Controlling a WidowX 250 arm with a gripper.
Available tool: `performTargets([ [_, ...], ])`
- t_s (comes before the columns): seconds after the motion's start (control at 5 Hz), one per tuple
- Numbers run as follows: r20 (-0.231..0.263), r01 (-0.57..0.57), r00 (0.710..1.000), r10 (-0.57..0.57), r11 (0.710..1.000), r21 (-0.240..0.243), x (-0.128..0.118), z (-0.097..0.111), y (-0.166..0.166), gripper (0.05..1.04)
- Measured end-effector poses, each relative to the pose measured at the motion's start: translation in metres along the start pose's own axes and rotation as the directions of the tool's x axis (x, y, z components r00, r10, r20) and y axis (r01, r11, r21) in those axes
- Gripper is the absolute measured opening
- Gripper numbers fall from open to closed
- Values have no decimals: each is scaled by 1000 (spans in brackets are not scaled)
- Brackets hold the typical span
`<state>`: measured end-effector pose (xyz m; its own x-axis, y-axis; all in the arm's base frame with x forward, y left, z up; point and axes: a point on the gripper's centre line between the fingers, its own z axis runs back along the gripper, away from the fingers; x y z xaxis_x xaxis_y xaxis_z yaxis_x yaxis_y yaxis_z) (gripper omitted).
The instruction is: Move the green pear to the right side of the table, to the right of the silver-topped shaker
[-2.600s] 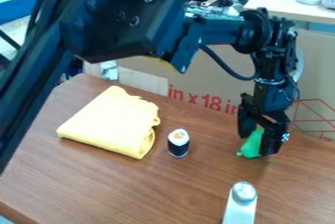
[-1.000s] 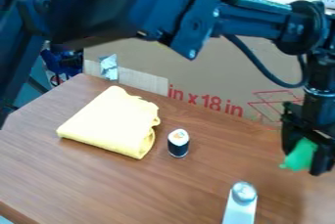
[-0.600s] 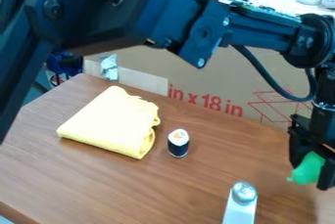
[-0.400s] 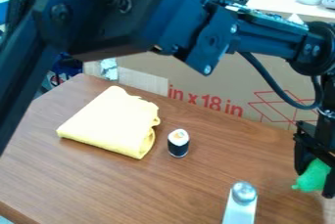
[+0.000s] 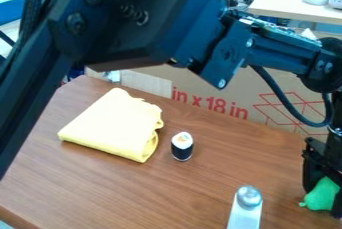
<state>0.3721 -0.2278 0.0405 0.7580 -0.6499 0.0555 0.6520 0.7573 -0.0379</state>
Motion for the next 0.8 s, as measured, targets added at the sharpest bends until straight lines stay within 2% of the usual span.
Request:
performTargets([
  [0.2,-4,-11,1000,11,1000,-17,-6,-3,3,922],
  [0.4,37,-22,999,23,999,-31,-16,2,6,1011],
  [0.6,210,-40,977,39,999,0,-17,58,3,1007],
  [0.8,290,-55,956,45,998,25,-31,85,-2,1005],
])
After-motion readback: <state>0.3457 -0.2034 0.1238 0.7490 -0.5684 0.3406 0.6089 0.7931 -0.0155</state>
